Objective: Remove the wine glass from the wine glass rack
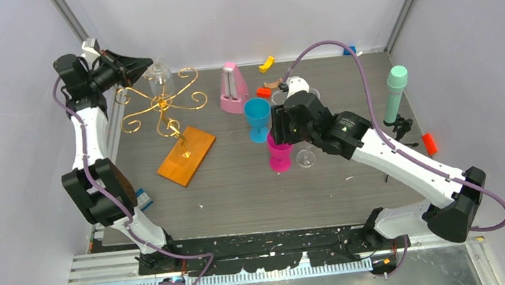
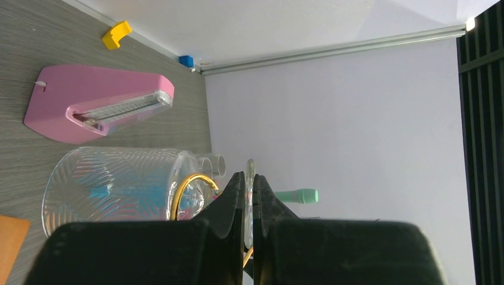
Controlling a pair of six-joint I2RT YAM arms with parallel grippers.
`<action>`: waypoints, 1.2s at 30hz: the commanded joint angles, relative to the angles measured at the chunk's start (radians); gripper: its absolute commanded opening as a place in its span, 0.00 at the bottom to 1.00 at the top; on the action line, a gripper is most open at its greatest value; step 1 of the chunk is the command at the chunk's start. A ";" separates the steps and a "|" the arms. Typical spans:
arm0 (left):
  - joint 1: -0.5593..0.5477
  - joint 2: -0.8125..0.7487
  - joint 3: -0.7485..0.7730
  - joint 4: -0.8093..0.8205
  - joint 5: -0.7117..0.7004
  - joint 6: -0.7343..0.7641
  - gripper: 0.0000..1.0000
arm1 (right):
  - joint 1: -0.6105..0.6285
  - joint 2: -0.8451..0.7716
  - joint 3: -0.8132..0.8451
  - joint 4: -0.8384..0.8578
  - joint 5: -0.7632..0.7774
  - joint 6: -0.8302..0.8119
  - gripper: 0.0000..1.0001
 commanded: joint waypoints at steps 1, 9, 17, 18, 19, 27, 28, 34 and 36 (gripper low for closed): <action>-0.004 -0.007 0.052 0.023 0.070 0.035 0.00 | -0.001 -0.018 0.012 0.040 0.026 -0.007 0.54; 0.019 -0.044 0.039 0.026 0.103 0.058 0.00 | -0.002 -0.010 0.016 0.041 0.026 -0.009 0.54; 0.056 -0.041 0.045 0.054 0.180 0.078 0.00 | -0.001 -0.003 0.021 0.041 0.023 -0.008 0.54; 0.057 -0.041 0.041 0.067 0.189 0.077 0.00 | -0.001 -0.002 0.022 0.041 0.023 -0.009 0.54; 0.058 -0.040 0.038 0.080 0.200 0.080 0.00 | -0.001 -0.002 0.023 0.040 0.024 -0.011 0.54; 0.065 -0.039 0.023 0.104 0.245 0.096 0.00 | -0.002 -0.007 0.016 0.039 0.025 -0.009 0.54; 0.065 -0.041 0.018 0.106 0.246 0.097 0.00 | -0.002 -0.007 0.015 0.040 0.024 -0.010 0.54; 0.083 -0.043 -0.007 0.108 0.253 0.107 0.00 | -0.002 -0.010 0.013 0.040 0.026 -0.010 0.54; 0.094 -0.037 -0.009 0.107 0.250 0.104 0.00 | -0.002 -0.011 0.011 0.039 0.027 -0.011 0.54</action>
